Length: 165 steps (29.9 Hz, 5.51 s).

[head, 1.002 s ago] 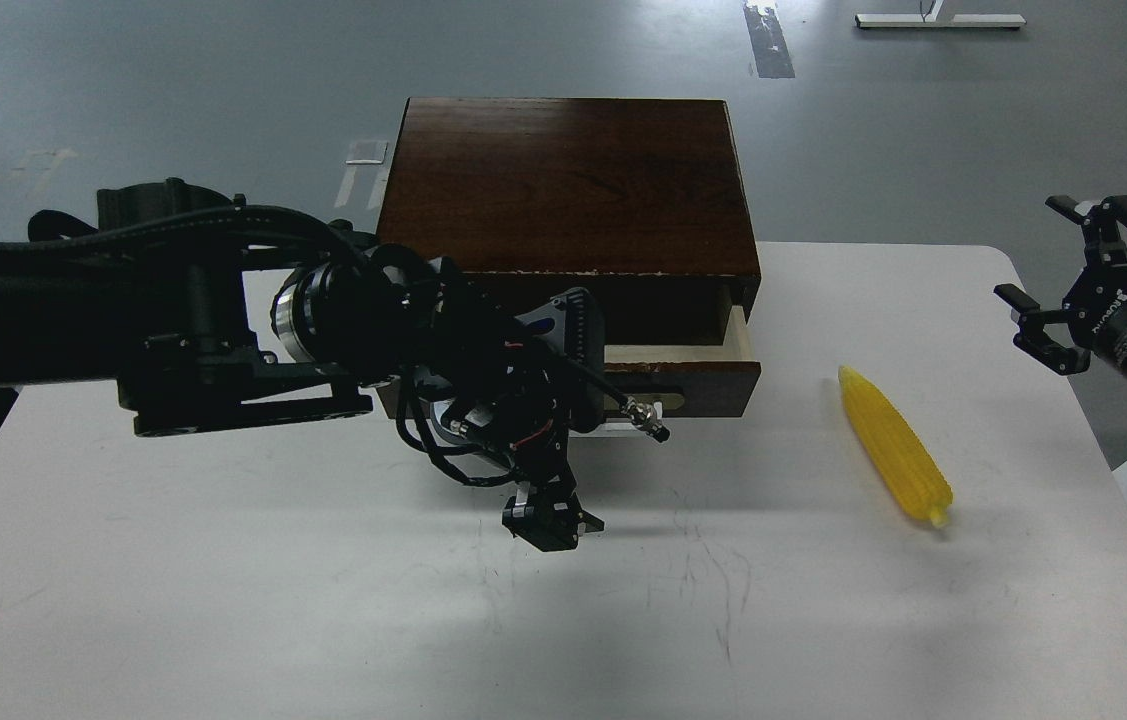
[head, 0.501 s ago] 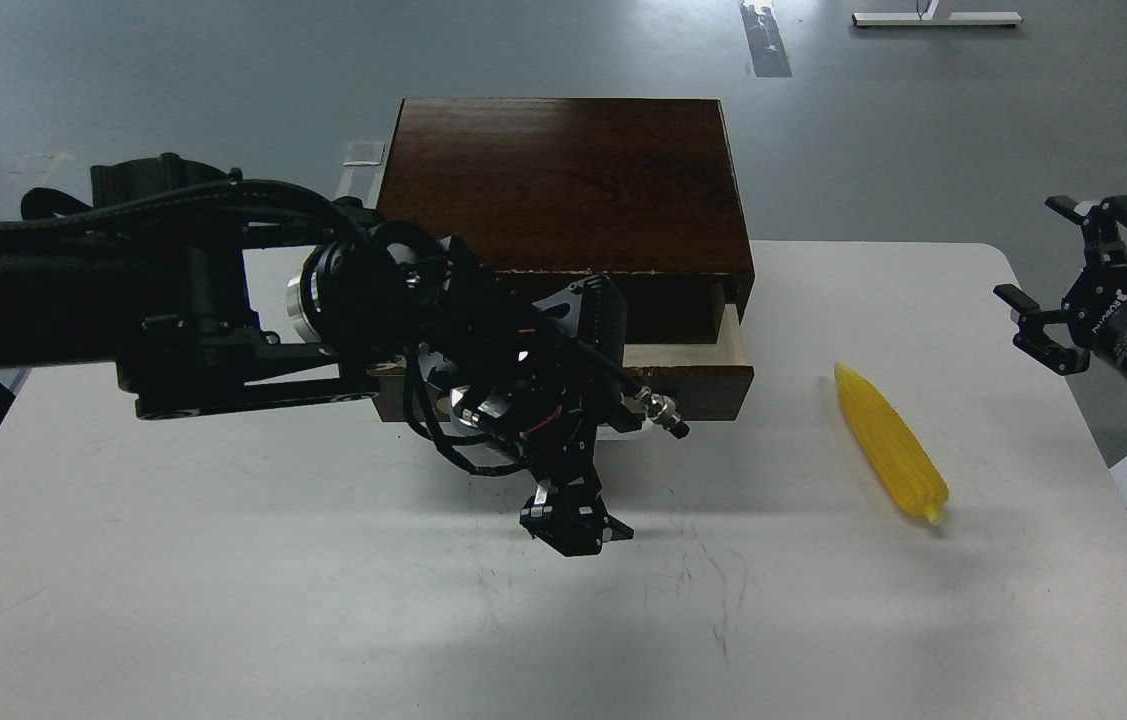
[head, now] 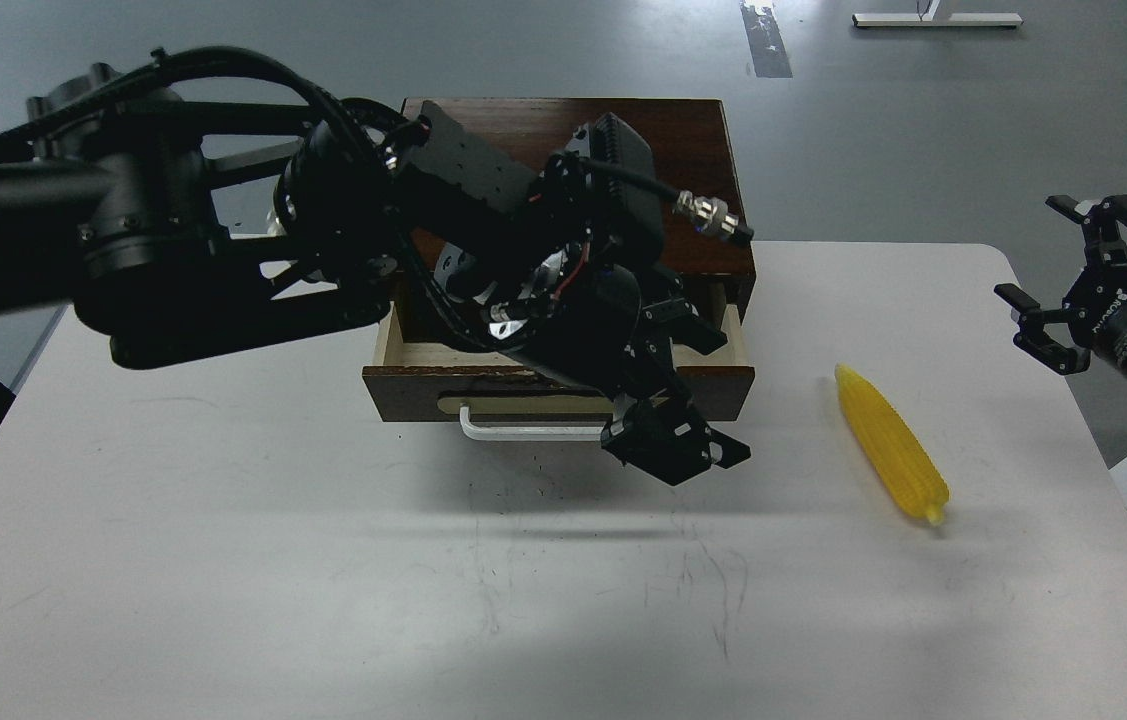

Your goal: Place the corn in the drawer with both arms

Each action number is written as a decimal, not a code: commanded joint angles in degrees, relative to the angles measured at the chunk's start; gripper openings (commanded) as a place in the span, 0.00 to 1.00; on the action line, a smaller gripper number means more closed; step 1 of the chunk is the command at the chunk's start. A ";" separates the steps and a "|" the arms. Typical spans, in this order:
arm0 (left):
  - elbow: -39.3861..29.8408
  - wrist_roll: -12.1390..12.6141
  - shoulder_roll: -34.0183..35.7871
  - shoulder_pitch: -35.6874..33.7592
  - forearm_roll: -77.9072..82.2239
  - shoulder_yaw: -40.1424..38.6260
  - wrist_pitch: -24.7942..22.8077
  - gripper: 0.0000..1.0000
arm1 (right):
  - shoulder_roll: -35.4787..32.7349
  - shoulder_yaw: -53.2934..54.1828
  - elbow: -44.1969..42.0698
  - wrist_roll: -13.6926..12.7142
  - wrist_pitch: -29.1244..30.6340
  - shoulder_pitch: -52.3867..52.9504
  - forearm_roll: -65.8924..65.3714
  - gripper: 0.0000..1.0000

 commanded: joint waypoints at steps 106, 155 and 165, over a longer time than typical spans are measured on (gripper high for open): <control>16.89 6.88 21.56 44.34 -80.87 -23.00 10.60 0.98 | 7.39 -10.74 2.47 0.00 -9.81 5.63 -90.40 0.19; 16.63 6.97 21.47 43.46 -80.87 -23.09 11.13 0.98 | 31.29 -31.48 21.37 0.00 -19.28 58.01 -100.49 0.20; 16.63 6.97 21.83 43.46 -80.87 -23.09 11.04 0.98 | 34.72 -34.47 19.44 0.00 -24.66 57.92 -105.43 0.20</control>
